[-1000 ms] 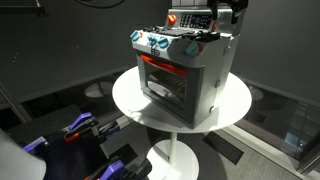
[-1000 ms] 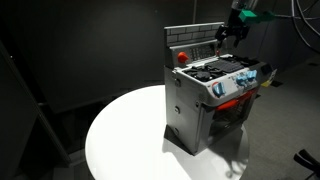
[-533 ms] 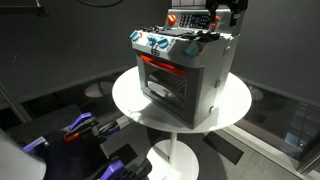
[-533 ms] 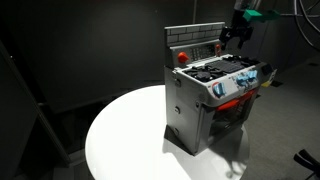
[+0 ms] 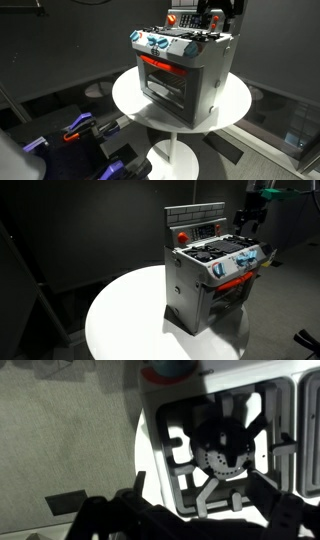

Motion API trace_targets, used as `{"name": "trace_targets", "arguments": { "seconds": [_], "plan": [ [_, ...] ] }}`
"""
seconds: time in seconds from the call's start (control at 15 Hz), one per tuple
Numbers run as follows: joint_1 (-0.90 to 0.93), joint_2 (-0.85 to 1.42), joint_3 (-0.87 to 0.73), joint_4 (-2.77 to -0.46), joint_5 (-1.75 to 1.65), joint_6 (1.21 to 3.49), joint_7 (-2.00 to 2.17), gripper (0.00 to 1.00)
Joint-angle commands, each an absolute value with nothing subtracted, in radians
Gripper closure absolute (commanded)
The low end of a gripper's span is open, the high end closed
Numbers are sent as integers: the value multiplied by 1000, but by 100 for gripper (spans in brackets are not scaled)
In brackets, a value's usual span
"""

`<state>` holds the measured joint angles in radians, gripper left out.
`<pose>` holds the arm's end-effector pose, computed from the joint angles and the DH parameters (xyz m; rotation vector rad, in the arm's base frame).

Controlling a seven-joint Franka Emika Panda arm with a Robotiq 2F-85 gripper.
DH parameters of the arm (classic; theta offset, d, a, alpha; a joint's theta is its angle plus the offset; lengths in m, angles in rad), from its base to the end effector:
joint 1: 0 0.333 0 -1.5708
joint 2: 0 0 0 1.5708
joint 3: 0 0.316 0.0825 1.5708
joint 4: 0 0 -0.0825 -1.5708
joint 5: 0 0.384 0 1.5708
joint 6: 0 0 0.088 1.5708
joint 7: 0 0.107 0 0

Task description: Press the top right orange button on the stove

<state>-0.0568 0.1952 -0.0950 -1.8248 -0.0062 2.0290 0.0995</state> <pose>0.6062 -0.0902 0.4289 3.0937 -0.3836 0.0144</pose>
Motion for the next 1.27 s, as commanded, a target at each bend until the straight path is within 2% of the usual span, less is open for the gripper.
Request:
{"name": "trace_targets", "arguments": {
  "seconds": [0.0, 0.73, 1.2],
  "plan": [
    [-73, 79, -90, -1933, 2, 1975, 32, 0],
    [-77, -168, -99, -2177, -31, 1960, 20, 0],
    [-75, -160, -95, -2178, -15, 1952, 36, 0]
  ]
}}
